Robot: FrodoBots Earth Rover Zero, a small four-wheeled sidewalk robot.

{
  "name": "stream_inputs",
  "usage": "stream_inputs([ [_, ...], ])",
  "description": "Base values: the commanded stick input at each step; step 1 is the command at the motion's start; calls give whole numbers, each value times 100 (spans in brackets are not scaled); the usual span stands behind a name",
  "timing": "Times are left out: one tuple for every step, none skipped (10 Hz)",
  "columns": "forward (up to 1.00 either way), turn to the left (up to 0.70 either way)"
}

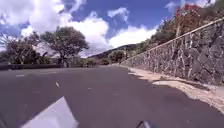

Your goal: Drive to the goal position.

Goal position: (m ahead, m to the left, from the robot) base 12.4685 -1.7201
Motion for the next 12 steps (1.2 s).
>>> stream_inputs([
  [45, 0],
  [45, 0],
  [45, 0],
  [45, 0],
  [45, 0],
  [45, 0],
  [45, 0],
  [45, 0],
  [45, 0],
  [45, 0],
  [45, 0],
  [45, 0],
])
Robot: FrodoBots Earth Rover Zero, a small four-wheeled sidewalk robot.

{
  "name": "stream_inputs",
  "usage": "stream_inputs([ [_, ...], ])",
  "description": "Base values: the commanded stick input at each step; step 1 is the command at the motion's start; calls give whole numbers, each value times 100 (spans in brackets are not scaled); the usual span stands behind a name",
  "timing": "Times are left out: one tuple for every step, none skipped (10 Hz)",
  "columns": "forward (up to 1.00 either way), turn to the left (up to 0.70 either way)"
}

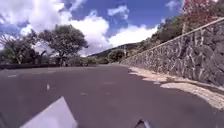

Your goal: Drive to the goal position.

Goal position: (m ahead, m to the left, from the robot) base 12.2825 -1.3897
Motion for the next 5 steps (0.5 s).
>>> stream_inputs([
  [45, 0],
  [45, 0],
  [45, 0],
  [45, 0],
  [45, 0],
])
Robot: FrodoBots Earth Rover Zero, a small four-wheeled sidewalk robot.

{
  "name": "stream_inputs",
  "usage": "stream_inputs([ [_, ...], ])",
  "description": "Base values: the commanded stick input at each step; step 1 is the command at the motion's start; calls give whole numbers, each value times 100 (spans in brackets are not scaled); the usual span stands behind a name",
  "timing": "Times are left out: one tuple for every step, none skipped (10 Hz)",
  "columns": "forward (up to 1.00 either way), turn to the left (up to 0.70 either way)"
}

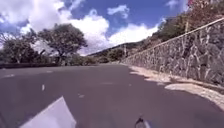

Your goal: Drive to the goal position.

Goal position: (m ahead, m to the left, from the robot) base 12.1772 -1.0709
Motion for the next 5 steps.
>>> stream_inputs([
  [45, 0],
  [45, 0],
  [45, 0],
  [45, 0],
  [45, 0],
])
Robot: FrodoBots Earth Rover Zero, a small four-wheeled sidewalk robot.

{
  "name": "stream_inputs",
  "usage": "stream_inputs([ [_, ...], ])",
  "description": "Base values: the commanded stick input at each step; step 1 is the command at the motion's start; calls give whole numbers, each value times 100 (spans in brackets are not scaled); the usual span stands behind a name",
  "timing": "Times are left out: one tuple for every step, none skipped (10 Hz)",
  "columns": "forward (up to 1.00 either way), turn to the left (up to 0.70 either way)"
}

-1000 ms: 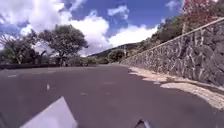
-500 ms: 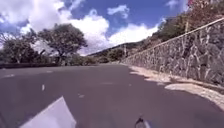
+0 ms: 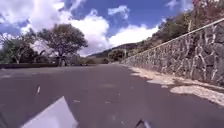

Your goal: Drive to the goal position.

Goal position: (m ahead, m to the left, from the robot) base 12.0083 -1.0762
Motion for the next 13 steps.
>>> stream_inputs([
  [45, 0],
  [45, 0],
  [45, 0],
  [45, 0],
  [45, 0],
  [45, 0],
  [45, 0],
  [45, 0],
  [45, 0],
  [45, 0],
  [45, 0],
  [45, 0],
  [45, 0],
])
